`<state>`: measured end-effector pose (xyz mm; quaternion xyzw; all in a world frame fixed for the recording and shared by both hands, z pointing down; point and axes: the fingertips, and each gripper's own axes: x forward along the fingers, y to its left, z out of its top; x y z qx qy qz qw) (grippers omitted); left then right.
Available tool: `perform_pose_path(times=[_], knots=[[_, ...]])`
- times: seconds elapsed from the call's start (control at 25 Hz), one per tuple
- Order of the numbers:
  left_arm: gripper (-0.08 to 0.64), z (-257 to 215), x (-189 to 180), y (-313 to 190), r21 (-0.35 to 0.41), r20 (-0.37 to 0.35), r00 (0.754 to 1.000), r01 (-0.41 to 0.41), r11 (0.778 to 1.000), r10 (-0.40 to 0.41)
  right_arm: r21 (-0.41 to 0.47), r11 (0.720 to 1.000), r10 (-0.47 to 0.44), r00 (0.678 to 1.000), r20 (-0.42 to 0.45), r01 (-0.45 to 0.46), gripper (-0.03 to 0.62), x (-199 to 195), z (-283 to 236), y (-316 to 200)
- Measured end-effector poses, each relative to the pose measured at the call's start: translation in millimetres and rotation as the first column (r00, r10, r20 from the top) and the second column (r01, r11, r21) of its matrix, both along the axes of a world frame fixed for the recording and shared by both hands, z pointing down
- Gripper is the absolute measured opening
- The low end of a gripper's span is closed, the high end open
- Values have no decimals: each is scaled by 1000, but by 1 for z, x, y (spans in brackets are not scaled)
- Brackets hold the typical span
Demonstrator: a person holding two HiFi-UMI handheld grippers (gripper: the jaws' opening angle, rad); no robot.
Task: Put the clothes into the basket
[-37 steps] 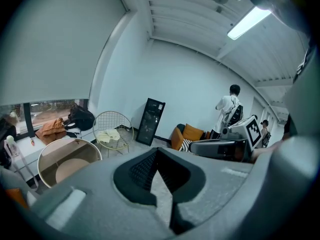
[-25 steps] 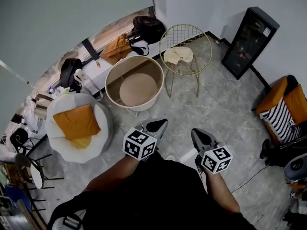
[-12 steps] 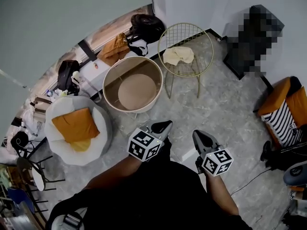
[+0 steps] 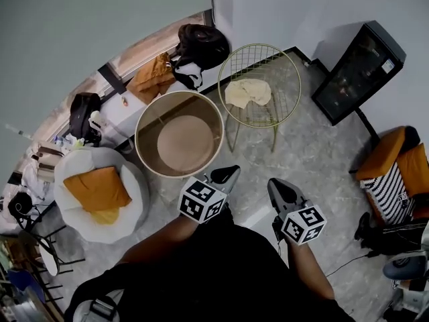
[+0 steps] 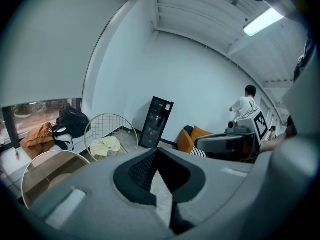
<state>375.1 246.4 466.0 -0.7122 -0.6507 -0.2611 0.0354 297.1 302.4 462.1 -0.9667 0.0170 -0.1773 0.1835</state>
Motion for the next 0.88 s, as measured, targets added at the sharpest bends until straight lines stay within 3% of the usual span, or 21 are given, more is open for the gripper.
perform_pose_path(times=[0.36,0.88], knots=[[0,-5,90,43,-28,0,1000,-23,999,23,-21,1000,16,1000,17,-16,17,91,-4,40],[0,11,136,102,9,14,1000,3,1000,-3,14,1000,13,999,35,-13,17,143,12,116]])
